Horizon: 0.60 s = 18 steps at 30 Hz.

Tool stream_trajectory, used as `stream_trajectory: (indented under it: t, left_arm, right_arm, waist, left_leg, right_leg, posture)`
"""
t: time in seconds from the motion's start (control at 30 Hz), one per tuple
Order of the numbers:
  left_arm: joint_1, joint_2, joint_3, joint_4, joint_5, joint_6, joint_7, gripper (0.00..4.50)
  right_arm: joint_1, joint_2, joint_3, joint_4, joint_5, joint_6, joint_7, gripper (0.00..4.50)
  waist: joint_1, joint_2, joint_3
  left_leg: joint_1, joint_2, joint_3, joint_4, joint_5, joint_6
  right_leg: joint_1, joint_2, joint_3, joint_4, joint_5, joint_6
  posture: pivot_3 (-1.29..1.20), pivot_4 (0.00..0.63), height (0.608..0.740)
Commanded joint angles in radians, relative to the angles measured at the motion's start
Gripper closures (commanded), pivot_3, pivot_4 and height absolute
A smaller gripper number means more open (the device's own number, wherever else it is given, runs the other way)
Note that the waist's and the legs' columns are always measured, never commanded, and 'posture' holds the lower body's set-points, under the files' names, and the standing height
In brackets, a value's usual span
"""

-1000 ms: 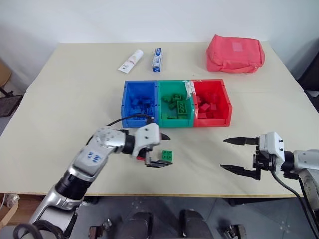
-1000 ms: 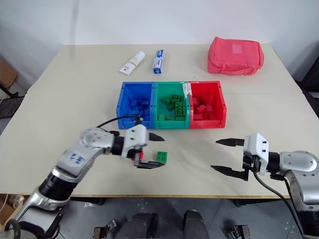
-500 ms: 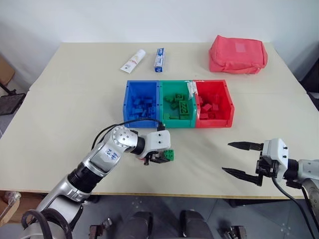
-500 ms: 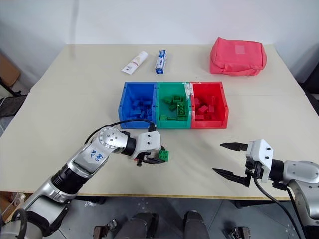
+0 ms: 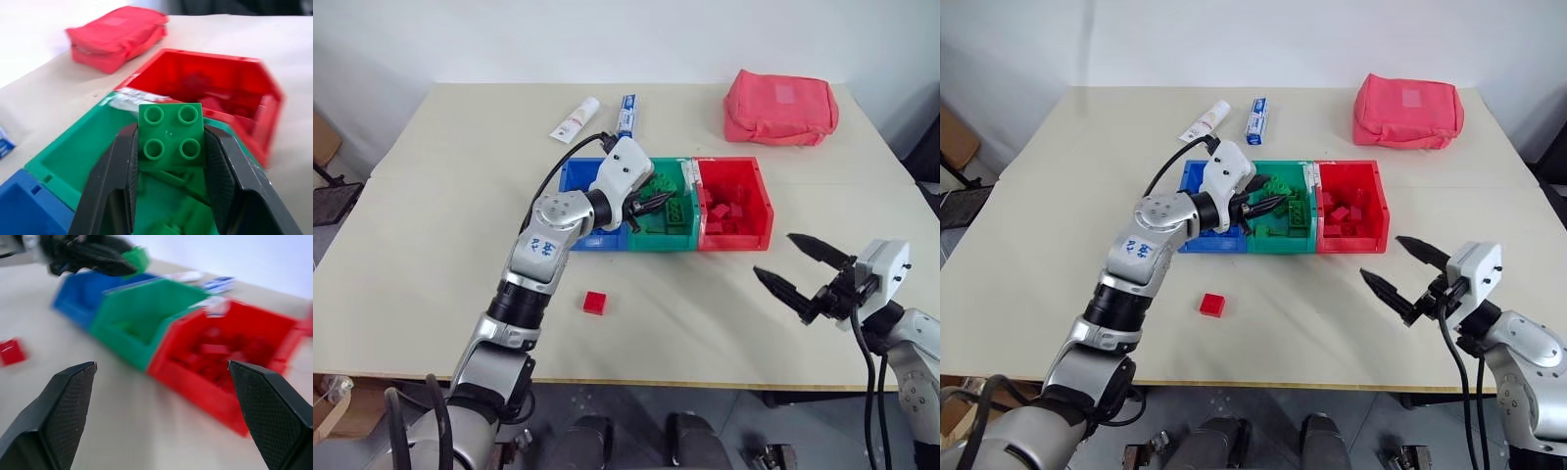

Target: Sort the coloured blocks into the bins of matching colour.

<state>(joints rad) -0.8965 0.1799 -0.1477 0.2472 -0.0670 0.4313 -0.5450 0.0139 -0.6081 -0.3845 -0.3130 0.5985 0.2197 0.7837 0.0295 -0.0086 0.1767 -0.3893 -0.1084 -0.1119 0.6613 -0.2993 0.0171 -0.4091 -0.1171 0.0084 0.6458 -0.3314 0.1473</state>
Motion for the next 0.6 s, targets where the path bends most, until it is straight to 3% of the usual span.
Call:
stream_trajectory:
  t: [0.03, 0.2, 0.33, 0.47, 0.6]
  left_arm:
    - [-0.061, -0.049, 0.035, 0.117, -0.014, -0.061, 0.042, 2.68]
    - [-0.064, -0.035, 0.021, 0.118, -0.022, -0.099, -0.032, 1.12]
    - [0.004, 0.015, 0.034, 0.018, -0.028, -0.123, -0.073, 0.05]
    - [0.144, 0.101, 0.09, -0.157, -0.094, -0.207, -0.155, 0.05]
    - [0.408, 0.344, 0.15, -0.337, -0.241, -0.219, -0.464, 0.05]
  right_arm:
    - [0.003, 0.0, -0.02, -0.045, -0.012, -0.023, -0.025, 0.0]
    - [0.013, -0.012, -0.004, -0.035, -0.038, -0.048, 0.003, 0.0]
    - [0.005, -0.012, 0.015, 0.001, -0.052, -0.078, 0.044, 0.0]
    - [-0.031, -0.035, 0.075, 0.066, -0.086, -0.135, 0.141, 0.0]
    - [-0.103, -0.072, 0.158, 0.149, -0.15, -0.234, 0.258, 0.0]
  waist:
    - [0.0, 0.0, 0.0]
    - [-0.006, 0.0, 0.0]
    - [-0.008, 0.0, 0.0]
    - [-0.015, 0.0, 0.0]
    - [-0.033, 0.002, -0.001]
  left_leg:
    - [0.0, 0.0, 0.0, 0.0, 0.0, 0.0]
    - [-0.001, 0.0, 0.0, -0.001, 0.0, 0.0]
    - [0.0, 0.001, 0.001, -0.001, 0.0, 0.0]
    - [0.001, 0.001, 0.002, -0.002, 0.0, 0.0]
    - [0.001, 0.002, 0.002, -0.002, 0.0, -0.001]
  right_leg:
    - [0.0, 0.0, 0.0, 0.0, 0.0, 0.0]
    - [-0.001, 0.0, 0.0, 0.0, 0.0, 0.0]
    - [-0.001, 0.001, 0.001, 0.001, 0.0, 0.0]
    - [-0.001, 0.001, 0.002, 0.001, 0.0, 0.0]
    - [-0.002, 0.001, 0.002, 0.001, 0.0, 0.0]
  posture:
    - [0.0, 0.15, 0.74]
    - [0.0, 0.15, 0.74]
    - [0.0, 0.15, 0.74]
    - [0.0, 0.15, 0.74]
    - [0.0, 0.15, 0.74]
